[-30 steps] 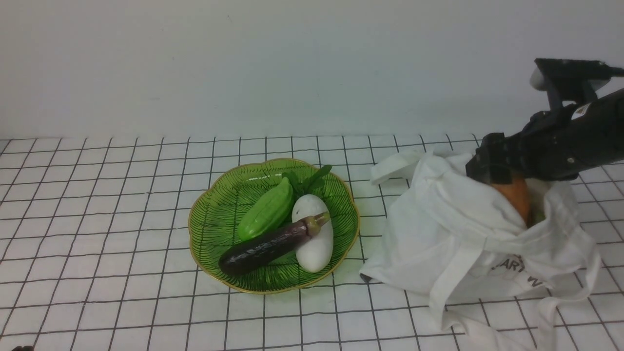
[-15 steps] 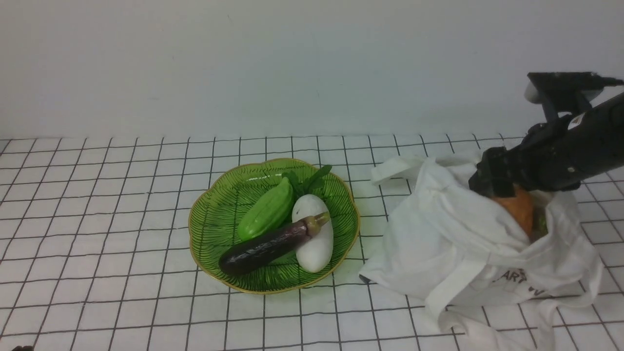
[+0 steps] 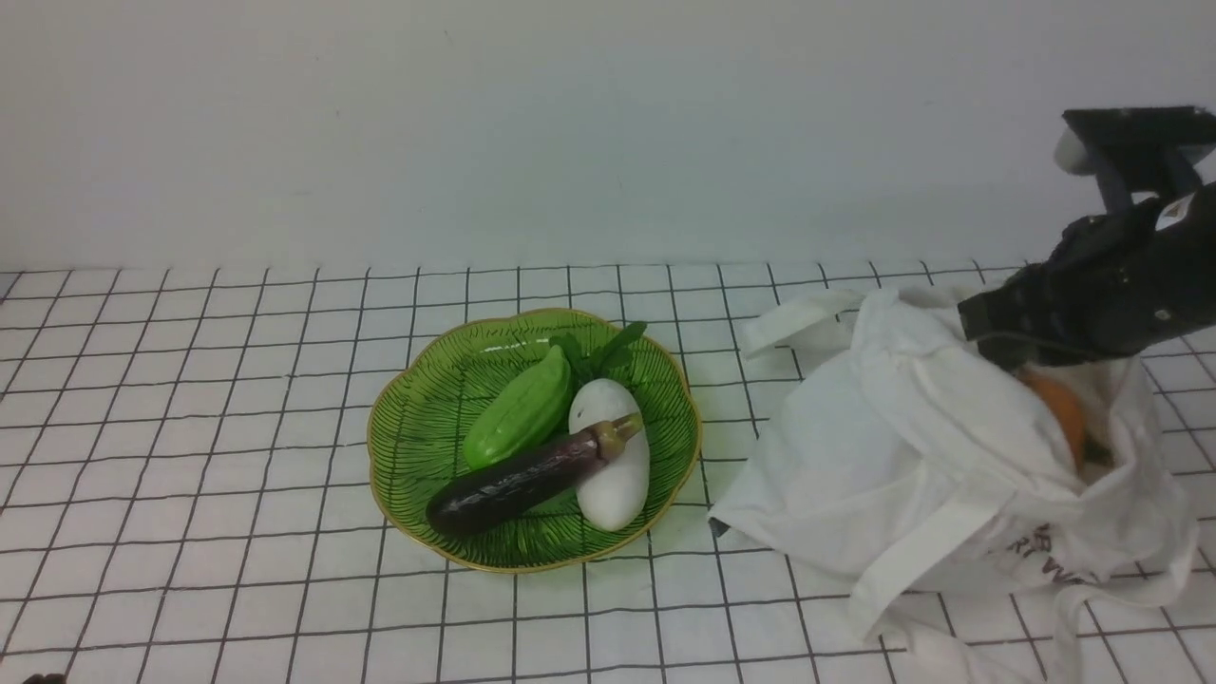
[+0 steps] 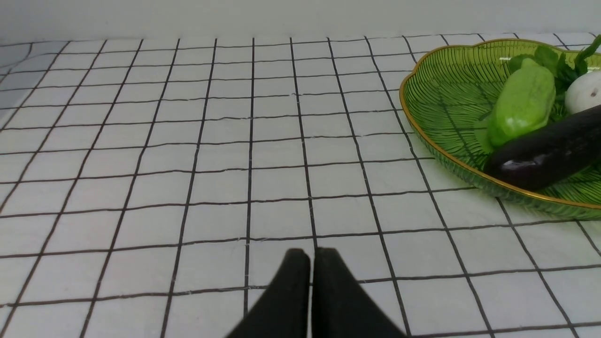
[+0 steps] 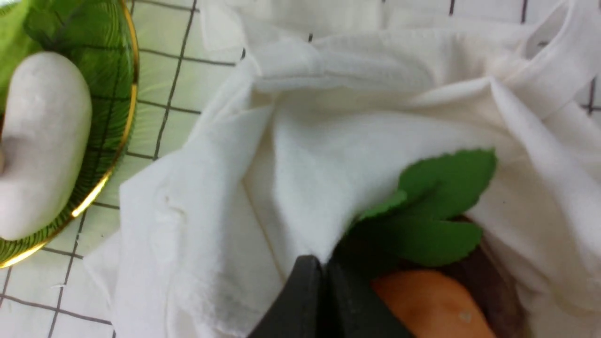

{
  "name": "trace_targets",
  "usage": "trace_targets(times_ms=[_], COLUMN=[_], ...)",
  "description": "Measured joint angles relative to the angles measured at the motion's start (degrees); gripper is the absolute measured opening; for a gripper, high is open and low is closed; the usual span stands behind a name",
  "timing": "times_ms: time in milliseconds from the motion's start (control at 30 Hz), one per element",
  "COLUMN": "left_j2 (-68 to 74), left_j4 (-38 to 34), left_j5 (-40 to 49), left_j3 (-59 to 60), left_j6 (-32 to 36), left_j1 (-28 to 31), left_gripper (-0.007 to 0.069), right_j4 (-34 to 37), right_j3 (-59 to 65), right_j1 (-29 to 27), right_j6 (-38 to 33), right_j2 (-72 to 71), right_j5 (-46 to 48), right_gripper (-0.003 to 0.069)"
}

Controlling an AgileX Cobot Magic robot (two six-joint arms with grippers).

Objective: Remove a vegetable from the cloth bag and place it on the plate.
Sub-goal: Use the right arm to grab an eggplant from the bag

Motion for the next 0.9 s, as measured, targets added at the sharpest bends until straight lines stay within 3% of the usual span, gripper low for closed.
trace_targets(times_ms=[233, 367, 500, 900], left_j2=[0.0, 0.0, 0.0, 0.0], left_j4=[0.0, 0.0, 0.0, 0.0], left_j5=[0.0, 0.0, 0.0, 0.0], left_j3=[0.0, 0.0, 0.0, 0.0], left_j6=[0.0, 0.3, 0.3, 0.0], left_j1=[0.0, 0.0, 0.0, 0.0], left_gripper=[-0.0008, -0.0008, -0.0008, -0.0008], right_j4=[-1.9, -8.0, -13.4, -17.1], right_j3=[0.0, 0.0, 0.0, 0.0], right_j1=[0.0, 0.0, 0.0, 0.0], right_j6=[0.1, 3.1, 8.1, 13.0], right_j2=[-4.9, -5.4, -2.7, 6.0], right_j5=[0.8, 1.9, 2.2, 5.1], right_gripper=[-0.0007, -0.0007, -0.0007, -0.0007])
